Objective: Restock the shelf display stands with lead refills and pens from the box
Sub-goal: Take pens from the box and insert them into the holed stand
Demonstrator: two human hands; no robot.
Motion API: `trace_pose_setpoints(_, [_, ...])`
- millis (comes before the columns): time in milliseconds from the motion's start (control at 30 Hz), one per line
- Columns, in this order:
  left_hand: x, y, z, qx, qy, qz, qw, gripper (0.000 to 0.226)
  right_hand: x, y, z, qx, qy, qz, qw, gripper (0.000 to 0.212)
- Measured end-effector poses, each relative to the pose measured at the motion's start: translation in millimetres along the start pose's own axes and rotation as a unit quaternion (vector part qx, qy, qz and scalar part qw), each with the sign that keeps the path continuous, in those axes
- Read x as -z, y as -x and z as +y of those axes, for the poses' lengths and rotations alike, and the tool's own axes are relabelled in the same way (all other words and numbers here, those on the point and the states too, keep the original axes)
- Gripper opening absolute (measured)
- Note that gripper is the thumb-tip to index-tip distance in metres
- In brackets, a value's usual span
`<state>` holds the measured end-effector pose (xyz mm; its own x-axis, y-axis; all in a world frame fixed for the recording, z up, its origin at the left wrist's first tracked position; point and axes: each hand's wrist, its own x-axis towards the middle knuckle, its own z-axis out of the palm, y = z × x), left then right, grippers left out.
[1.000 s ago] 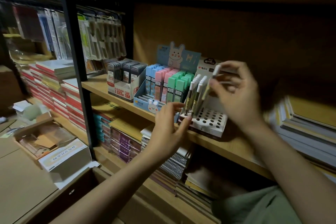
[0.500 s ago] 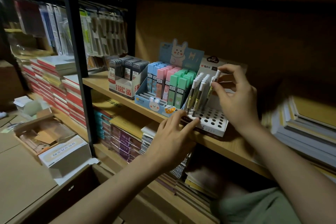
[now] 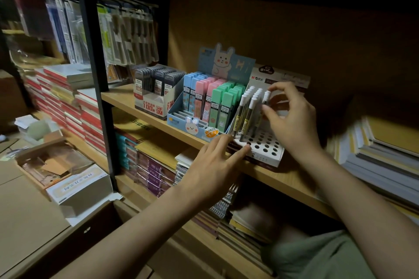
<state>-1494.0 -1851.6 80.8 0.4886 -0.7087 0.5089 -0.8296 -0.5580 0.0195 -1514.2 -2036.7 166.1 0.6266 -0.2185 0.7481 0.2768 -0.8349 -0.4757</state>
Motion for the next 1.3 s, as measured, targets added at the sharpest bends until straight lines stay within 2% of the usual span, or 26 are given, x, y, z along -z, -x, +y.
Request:
trace_pose_setpoints(267, [4.6,0.7,3.2,0.014,-0.024,-0.054,0.998,0.072,-2.9,12.6,-6.0,-0.033,0.003,-0.019,0.999,0.038])
trace_pose_setpoints(367, [13.0,8.6,5.6,0.023,0.031,-0.074,0.996,0.076,1.3,19.9,-17.5,-0.054,-0.017,0.002,0.998,0.052])
trace_pose_setpoints(433, [16.8,19.6,4.5,0.041,0.082,-0.063,0.994,0.073,4.3,28.4,-29.4,-0.043,-0.033,0.016,0.998,0.039])
trace_pose_setpoints(500, [18.6,36.0,-1.7,0.071,0.128,-0.060,0.987,0.053,2.0,40.3,-41.5,-0.073,-0.112,-0.042,0.990,0.016])
trace_pose_setpoints(533, [19.2,46.7,-7.1,0.085,0.149,-0.090,0.981,0.039,-0.2,47.8,-48.6,-0.112,-0.167,-0.125,0.972,0.011])
trace_pose_setpoints(567, [18.8,61.4,-12.3,0.102,0.172,-0.143,0.969,0.027,-4.3,56.6,-56.9,-0.159,-0.210,-0.242,0.934,0.014])
trace_pose_setpoints(633, [14.7,96.9,-21.7,0.133,0.192,-0.286,0.929,0.018,-19.3,75.4,-69.7,-0.216,-0.198,-0.487,0.822,0.022])
trace_pose_setpoints(667, [10.1,116.6,-25.3,0.146,0.190,-0.350,0.905,0.017,-32.8,87.4,-73.4,-0.208,-0.163,-0.574,0.775,0.022])
trace_pose_setpoints(733, [-3.1,157.9,-30.4,0.192,0.192,-0.433,0.859,0.018,-67.6,118.3,-76.4,-0.177,-0.100,-0.659,0.724,0.017])
trace_pose_setpoints(800, [-21.3,198.0,-36.1,0.283,0.217,-0.472,0.806,0.023,-108.7,153.8,-75.0,-0.173,-0.044,-0.689,0.703,0.015])
trace_pose_setpoints(867, [-45.9,233.2,-40.1,0.412,0.273,-0.455,0.741,0.027,-148.1,191.7,-67.9,-0.185,-0.003,-0.720,0.669,0.013])
trace_pose_setpoints(967, [-90.4,273.9,-33.3,0.616,0.331,-0.322,0.638,0.029,-192.7,246.7,-49.1,-0.229,0.055,-0.739,0.631,0.008])
trace_pose_setpoints(1033, [-120.6,293.9,-17.8,0.702,0.352,-0.259,0.563,0.032,-212.5,281.5,-31.1,-0.235,0.095,-0.742,0.621,0.009])
trace_pose_setpoints(1100, [-149.4,309.2,2.4,0.738,0.377,-0.267,0.492,0.030,-227.0,309.6,-13.7,-0.219,0.134,-0.759,0.598,0.011])
trace_pose_setpoints(1133, [-162.4,315.1,12.3,0.746,0.382,-0.279,0.469,0.022,-232.2,320.5,-6.7,-0.215,0.150,-0.765,0.589,0.009])
trace_pose_setpoints(1167, [-173.8,319.0,20.9,0.757,0.378,-0.277,0.455,0.014,-237.5,330.8,1.7,-0.217,0.160,-0.764,0.586,0.016])
trace_pose_setpoints(1200, [-183.5,320.7,28.4,0.772,0.367,-0.261,0.448,0.009,-243.0,341.0,9.8,-0.218,0.170,-0.761,0.587,0.025])
trace_pose_setpoints(1300, [-207.1,316.1,44.5,0.811,0.334,-0.180,0.446,0.013,-252.2,362.7,25.8,-0.225,0.197,-0.753,0.586,0.038])
